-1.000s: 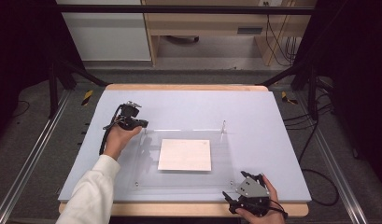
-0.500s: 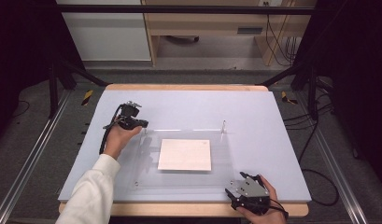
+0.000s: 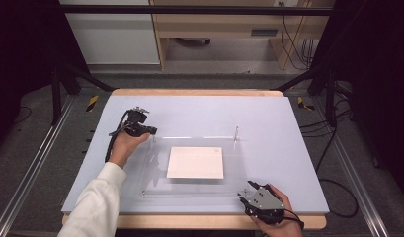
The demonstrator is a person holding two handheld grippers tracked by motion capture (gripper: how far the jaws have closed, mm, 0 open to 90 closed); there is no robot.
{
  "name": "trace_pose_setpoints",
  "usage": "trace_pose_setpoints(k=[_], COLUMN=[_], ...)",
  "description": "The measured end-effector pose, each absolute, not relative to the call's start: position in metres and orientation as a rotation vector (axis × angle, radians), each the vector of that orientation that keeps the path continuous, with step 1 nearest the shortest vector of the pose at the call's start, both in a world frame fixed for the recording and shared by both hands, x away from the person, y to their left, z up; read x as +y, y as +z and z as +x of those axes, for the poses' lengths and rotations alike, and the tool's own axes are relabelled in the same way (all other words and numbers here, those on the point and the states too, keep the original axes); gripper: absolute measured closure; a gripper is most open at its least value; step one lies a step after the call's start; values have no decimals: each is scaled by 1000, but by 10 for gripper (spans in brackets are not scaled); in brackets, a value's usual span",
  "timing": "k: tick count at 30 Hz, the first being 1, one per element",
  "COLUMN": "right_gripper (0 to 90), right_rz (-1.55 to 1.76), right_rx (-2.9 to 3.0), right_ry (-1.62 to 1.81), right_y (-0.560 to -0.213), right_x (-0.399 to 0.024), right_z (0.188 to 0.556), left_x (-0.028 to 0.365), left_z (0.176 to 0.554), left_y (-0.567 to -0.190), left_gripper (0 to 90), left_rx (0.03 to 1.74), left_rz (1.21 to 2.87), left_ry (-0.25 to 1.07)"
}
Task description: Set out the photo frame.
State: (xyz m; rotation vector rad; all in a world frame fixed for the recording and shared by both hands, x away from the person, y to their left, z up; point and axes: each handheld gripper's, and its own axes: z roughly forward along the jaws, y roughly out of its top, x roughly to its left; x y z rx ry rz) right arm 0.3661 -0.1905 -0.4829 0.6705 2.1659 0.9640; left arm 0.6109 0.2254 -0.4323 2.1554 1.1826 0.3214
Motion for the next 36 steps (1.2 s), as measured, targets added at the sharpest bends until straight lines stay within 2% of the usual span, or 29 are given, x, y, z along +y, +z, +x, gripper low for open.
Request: trace_pose_setpoints(k=[3, 4, 9, 14, 19, 23, 25, 26, 27, 28, 36], right_gripper=[460, 460, 459, 468, 475, 482, 483, 492, 492, 497, 526], right_rz=[660, 661, 665, 680, 693, 705, 709, 713, 713, 718, 713], right_rx=[2171, 2171, 2175, 2161, 2152, 2145, 2144, 2134, 2134, 2132, 2103], right_ry=[956, 956, 950, 968, 980, 995, 997, 998, 998, 999, 1011], right_y=[-482, -482, -482, -477, -469, -462, -460, -456, -456, -452, -431], right_x=[-190, -190, -189, -189, -189, -189, -189, -189, -189, -189, -189], right_z=[366, 366, 366, 366, 367, 368, 369, 369, 369, 370, 378], left_x=[224, 222, 222, 221, 220, 218, 218, 213, 212, 216, 218], left_z=[609, 606, 594, 551, 515, 482, 477, 465, 458, 458, 435], left_y=[-432, -432, -423, -402, -395, -383, -380, -379, -377, -369, -358], left_gripper=[821, 779, 634, 514, 404, 350, 341, 302, 302, 269, 229], left_rx=[1172, 1158, 1111, 993, 910, 824, 804, 923, 936, 747, 653], left_rz=[2161, 2169, 2080, 2064, 2059, 2078, 2082, 2017, 2010, 2095, 2126], left_ry=[354, 422, 548, 620, 618, 606, 596, 583, 560, 602, 603])
